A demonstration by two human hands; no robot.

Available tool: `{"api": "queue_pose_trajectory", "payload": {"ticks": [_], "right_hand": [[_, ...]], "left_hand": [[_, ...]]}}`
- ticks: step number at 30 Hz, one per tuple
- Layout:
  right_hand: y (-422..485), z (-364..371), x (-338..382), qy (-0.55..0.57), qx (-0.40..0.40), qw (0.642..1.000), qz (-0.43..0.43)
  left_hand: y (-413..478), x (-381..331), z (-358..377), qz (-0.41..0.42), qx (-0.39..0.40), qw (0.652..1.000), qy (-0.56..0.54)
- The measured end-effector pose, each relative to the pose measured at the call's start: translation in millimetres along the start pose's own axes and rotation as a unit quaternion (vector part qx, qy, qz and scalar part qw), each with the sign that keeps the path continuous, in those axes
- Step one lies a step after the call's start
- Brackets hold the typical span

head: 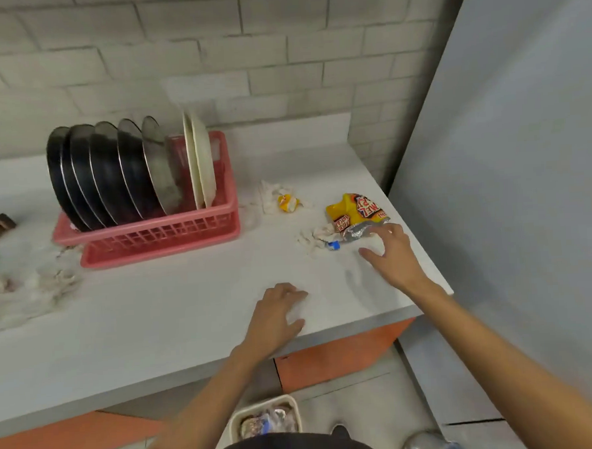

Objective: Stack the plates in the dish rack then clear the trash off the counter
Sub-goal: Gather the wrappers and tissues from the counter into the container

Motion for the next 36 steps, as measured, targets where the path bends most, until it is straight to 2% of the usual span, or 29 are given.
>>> {"api": "queue_pose_trajectory", "payload": {"ticks": [5,10,14,18,23,30,34,36], "right_hand": [[94,13,3,-0.100,0.036,0.994,0.037],[148,41,-8,-0.150,0.110,0.978,0.095],[151,48,-21,-0.196,0.096,0.974,0.054],[156,38,-35,-0.205,0.082,0.975,0.018],[156,29,-51,-0.124,0.077,0.989,-0.019],[144,23,-63,-0.028,0.060,0.997,-0.038],[135,20,-61,-0.020,0.062,0.997,-0.027],[128,19,-60,-0.023,0.071,0.997,-0.018]], "left_hand": [[27,6,10,-0.024,-0.031,0.999,-0.032],[83,-14,-12,-0.095,-0.128,0.983,-0.088],[129,-29,-25,-0.118,-0.223,0.963,-0.098],[168,-39,-1,-0.136,-0.184,0.970,-0.081],[180,-44,43,-0.140,-0.096,0.985,0.044],[197,-40,52,-0.084,-0.113,0.985,0.102],[209,-38,52,-0.007,-0.125,0.986,0.111],[209,-38,51,-0.004,-0.146,0.985,0.097]]}}
Point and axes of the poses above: each hand's wrist, its own y-axis towards the middle knuckle, its own z-axis out of the palm, x = y × z, the point moved 1 cm from there along y, towards the middle knuckle, and after that the axes turned 7 degrees about y, right-handed, at the moved point
